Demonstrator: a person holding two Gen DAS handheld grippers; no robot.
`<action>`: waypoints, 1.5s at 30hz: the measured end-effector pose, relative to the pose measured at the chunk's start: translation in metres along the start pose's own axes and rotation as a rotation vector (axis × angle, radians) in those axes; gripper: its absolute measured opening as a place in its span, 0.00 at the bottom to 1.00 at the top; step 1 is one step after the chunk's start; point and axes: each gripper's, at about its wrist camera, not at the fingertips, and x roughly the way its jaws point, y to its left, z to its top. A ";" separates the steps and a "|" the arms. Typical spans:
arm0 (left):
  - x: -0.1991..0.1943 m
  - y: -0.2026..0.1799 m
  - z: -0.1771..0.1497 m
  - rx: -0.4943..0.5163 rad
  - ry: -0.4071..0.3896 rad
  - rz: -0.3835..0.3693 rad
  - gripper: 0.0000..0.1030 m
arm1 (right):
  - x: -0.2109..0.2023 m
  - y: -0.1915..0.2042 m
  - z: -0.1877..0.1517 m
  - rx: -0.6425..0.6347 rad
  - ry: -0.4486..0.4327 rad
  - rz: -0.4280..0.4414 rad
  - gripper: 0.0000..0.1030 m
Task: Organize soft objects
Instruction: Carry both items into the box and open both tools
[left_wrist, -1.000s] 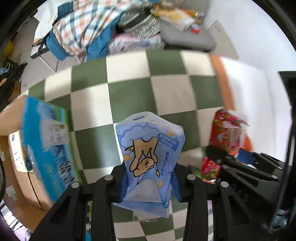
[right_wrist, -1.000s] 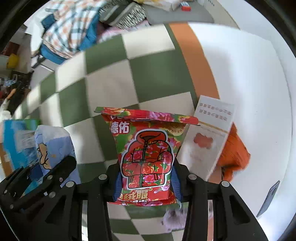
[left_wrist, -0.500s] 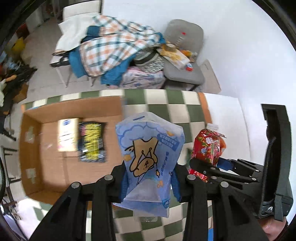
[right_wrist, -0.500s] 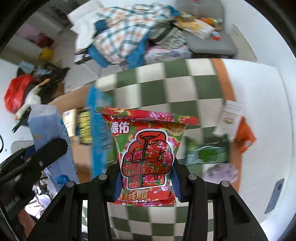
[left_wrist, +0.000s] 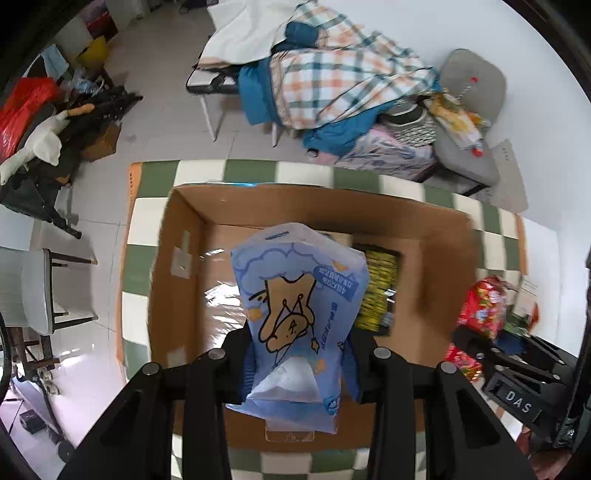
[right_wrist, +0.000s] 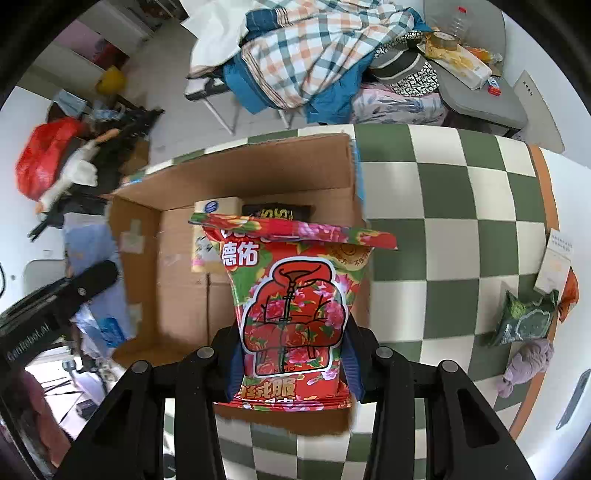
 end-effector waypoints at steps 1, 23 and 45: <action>0.005 0.006 0.003 -0.002 0.006 0.010 0.34 | 0.009 0.002 0.007 0.002 0.004 -0.020 0.44; 0.071 0.026 0.045 0.009 0.121 0.026 0.93 | 0.065 0.018 0.064 0.008 0.013 -0.217 0.79; -0.012 0.037 -0.059 -0.025 -0.070 0.014 1.00 | 0.015 0.031 -0.026 -0.074 -0.066 -0.171 1.00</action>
